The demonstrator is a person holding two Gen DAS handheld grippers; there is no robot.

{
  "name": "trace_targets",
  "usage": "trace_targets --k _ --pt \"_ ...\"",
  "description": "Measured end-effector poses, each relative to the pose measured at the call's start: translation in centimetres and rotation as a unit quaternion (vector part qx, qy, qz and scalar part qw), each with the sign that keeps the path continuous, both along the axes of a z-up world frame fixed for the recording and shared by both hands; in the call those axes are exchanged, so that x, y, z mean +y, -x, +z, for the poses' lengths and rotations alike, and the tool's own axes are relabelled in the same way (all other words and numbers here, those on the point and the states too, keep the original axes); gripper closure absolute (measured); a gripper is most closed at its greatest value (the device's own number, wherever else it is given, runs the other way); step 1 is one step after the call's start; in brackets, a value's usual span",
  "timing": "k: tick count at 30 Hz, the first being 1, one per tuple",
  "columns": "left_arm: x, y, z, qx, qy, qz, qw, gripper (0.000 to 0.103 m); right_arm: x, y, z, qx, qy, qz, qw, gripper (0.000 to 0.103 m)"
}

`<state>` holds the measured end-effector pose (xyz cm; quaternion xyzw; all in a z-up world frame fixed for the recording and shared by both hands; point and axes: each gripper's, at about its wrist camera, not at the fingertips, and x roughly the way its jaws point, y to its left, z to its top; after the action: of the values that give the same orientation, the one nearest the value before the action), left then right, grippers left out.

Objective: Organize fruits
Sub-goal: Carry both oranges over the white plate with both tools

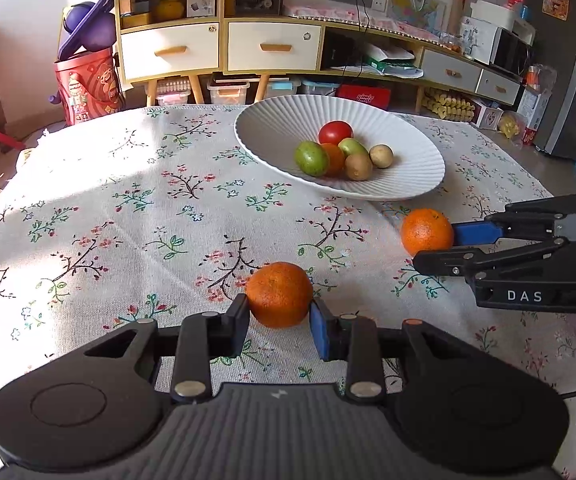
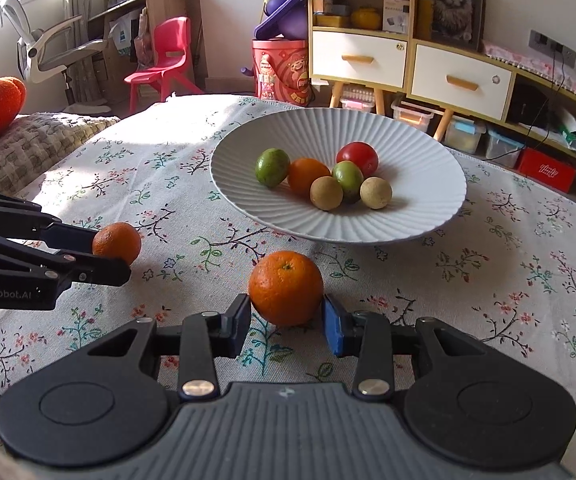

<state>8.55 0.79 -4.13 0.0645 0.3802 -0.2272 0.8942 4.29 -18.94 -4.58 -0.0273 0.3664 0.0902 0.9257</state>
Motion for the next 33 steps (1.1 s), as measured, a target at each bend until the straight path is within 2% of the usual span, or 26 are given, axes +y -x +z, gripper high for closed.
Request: trace_targets --k 10,20,33 --pt "-1.3 -0.1 0.8 -0.006 0.008 -0.007 0.9999 0.086 -2.0 0.7 0.7 0.001 0.013 -0.028 1.000 0.068" --pt "-2.9 -0.5 2.1 -0.018 0.022 -0.015 0.9995 0.086 -3.2 1.0 2.0 -0.014 0.000 -0.054 0.998 0.068" --pt "-5.3 -2.6 3.7 -0.037 0.034 -0.013 0.9986 0.086 -4.1 -1.1 3.6 -0.037 -0.013 -0.073 0.997 0.068"
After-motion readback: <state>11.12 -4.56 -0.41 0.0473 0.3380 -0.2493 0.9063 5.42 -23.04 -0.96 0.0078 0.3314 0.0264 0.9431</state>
